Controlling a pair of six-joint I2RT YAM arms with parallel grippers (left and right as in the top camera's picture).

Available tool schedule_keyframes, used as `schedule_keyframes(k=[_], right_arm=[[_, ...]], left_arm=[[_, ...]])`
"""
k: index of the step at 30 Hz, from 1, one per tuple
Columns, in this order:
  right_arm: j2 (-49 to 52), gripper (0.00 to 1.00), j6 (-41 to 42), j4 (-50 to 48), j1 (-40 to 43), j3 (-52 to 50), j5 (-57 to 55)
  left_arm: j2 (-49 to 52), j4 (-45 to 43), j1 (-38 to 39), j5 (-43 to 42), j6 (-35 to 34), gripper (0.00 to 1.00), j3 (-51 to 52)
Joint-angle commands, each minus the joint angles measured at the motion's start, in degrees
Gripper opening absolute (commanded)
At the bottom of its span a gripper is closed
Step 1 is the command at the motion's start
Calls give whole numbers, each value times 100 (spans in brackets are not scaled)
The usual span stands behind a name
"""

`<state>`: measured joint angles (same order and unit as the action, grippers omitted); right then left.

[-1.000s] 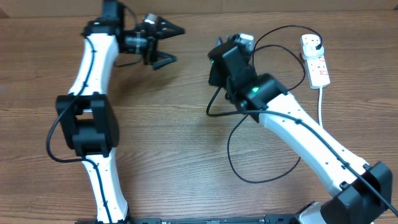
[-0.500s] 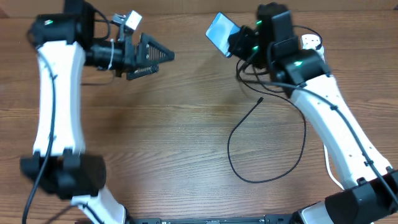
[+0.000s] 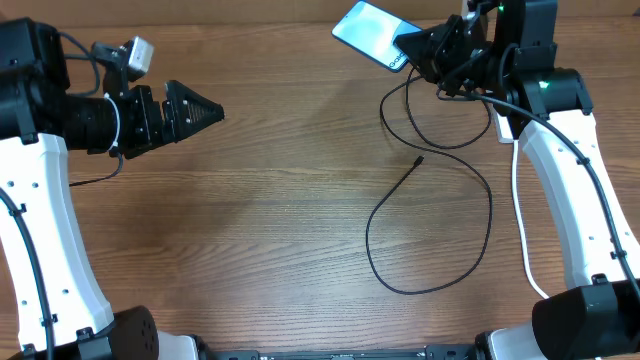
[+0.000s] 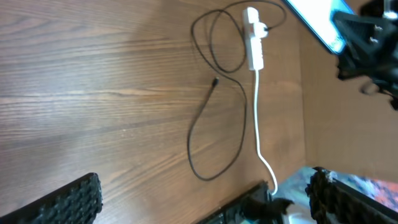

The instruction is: Plug charger to phone and switch on socket

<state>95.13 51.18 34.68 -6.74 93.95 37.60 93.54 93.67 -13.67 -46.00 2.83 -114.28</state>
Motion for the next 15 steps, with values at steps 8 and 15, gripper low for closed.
schedule_keyframes(k=[8,15], right_arm=[[-76,4,1263,-190,-59,243,356],[-76,4,2271,-149,-553,238,-118]], left_arm=[[127,-4457,601,-1847,-4079,98,2610],[514,-7350,1768,-1333,-7936,81,2874]])
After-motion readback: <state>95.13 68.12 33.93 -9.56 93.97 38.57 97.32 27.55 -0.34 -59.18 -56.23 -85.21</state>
